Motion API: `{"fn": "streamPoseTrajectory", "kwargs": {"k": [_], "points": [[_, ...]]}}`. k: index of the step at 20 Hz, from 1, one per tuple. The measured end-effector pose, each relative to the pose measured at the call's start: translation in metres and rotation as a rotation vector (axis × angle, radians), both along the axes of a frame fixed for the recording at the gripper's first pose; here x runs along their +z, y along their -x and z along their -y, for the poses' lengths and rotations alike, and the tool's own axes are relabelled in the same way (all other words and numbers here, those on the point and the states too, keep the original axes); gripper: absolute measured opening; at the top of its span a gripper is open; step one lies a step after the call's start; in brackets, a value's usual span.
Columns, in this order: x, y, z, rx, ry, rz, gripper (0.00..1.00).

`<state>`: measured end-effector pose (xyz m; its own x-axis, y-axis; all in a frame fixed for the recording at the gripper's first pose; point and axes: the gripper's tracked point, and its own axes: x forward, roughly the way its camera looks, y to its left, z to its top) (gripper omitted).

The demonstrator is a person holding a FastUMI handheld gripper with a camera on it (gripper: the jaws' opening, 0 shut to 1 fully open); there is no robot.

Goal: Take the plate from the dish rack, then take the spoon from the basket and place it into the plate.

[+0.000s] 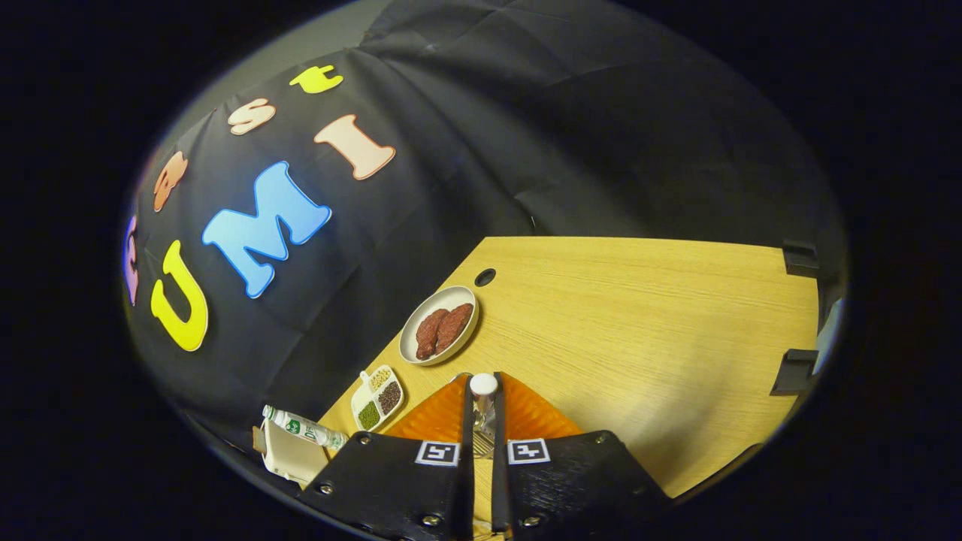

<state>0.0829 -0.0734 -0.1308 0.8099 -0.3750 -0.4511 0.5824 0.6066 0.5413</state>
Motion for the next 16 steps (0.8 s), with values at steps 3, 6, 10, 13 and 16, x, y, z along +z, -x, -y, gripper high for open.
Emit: {"fn": "streamPoseTrajectory", "kwargs": {"k": [3, 6, 10, 13, 16], "points": [[0.019, 0.006, 0.002, 0.003, 0.053, -0.006, 0.09], [0.045, 0.014, -0.001, 0.019, 0.116, 0.001, 0.09], [0.086, 0.030, -0.014, 0.088, 0.245, 0.009, 0.09], [0.107, 0.039, -0.033, 0.171, 0.361, -0.008, 0.09], [0.123, 0.051, -0.065, 0.280, 0.481, -0.028, 0.09]]}}
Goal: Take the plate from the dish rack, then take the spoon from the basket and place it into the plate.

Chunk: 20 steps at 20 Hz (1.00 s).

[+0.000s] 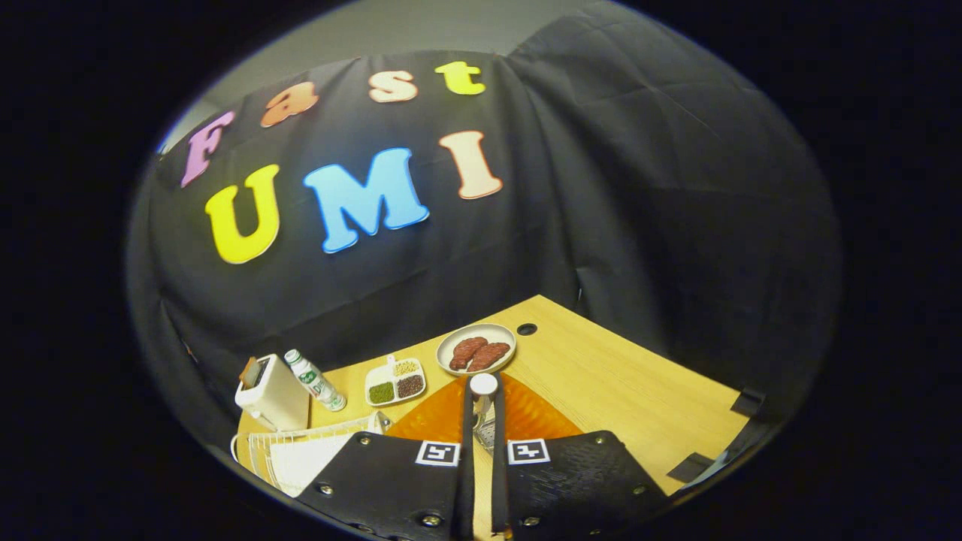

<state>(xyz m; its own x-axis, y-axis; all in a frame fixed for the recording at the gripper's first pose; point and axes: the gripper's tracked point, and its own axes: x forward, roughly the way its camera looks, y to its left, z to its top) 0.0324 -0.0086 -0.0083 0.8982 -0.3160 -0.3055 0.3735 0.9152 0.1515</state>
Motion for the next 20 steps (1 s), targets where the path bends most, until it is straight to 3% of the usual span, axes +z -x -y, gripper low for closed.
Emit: {"fn": "streamPoseTrajectory", "kwargs": {"k": [4, 12, 16, 20], "points": [[0.004, 0.021, -0.066, 0.181, 0.092, -0.039, 0.09], [-0.035, 0.088, -0.197, 0.522, 0.106, -0.118, 0.09], [-0.068, 0.113, -0.230, 0.616, 0.141, -0.186, 0.09], [-0.101, 0.127, -0.245, 0.644, 0.111, -0.248, 0.09]]}}
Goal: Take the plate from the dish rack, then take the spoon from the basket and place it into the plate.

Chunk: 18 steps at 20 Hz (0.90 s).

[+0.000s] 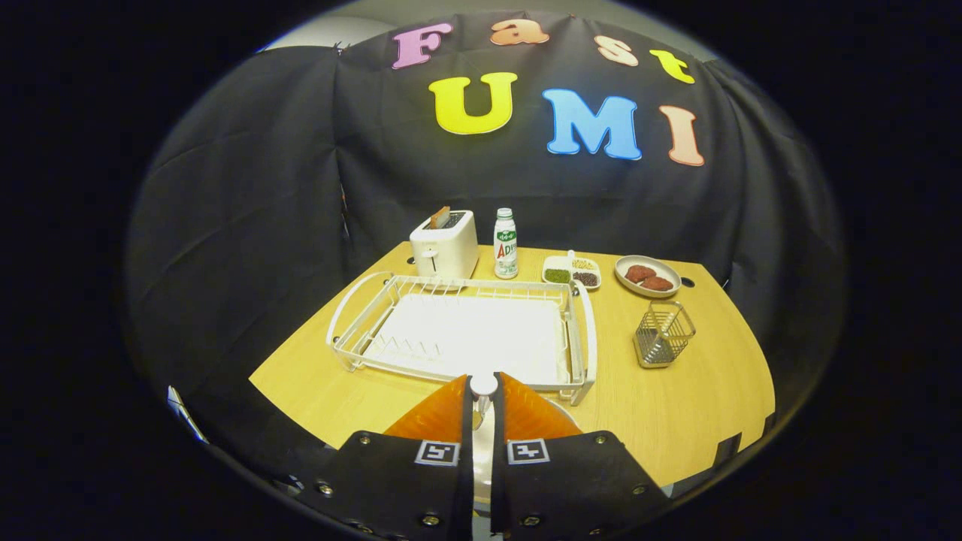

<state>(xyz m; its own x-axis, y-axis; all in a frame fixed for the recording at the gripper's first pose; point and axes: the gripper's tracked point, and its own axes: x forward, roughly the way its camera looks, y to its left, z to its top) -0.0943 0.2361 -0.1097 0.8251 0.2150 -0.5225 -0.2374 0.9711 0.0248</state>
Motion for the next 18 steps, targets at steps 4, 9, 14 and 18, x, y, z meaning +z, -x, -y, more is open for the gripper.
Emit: {"fn": "streamPoseTrajectory", "kwargs": {"k": [4, 9, 14, 18], "points": [[-0.021, 0.000, -0.006, 0.000, -0.035, -0.042, 0.09], [-0.035, -0.007, -0.005, -0.016, -0.083, -0.074, 0.09], [-0.041, -0.013, -0.001, -0.032, -0.116, -0.091, 0.10], [-0.037, -0.018, 0.006, -0.049, -0.116, -0.077, 0.14]]}}
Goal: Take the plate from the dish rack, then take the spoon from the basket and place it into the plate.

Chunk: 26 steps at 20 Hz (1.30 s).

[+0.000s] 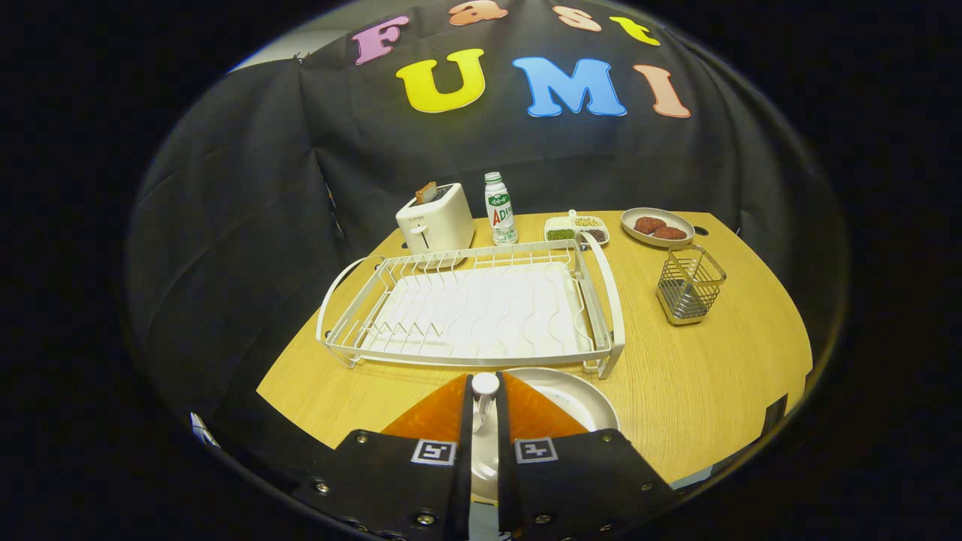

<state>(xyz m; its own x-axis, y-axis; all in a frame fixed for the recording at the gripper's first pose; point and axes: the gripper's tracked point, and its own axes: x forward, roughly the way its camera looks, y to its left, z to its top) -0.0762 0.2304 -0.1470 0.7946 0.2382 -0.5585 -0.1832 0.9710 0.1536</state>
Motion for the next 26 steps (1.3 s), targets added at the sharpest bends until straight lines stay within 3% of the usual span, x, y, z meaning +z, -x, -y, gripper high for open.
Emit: {"fn": "streamPoseTrajectory", "kwargs": {"k": [3, 4, 5, 17, 26], "points": [[0.011, -0.004, 0.008, -0.023, 0.010, 0.032, 0.21], [0.013, -0.006, 0.013, -0.039, 0.018, 0.041, 0.31], [0.016, -0.007, 0.016, -0.052, 0.018, 0.049, 0.34], [0.056, -0.022, 0.037, -0.112, 0.056, 0.146, 0.36], [0.175, -0.054, 0.067, -0.137, 0.112, 0.434, 0.36]]}}
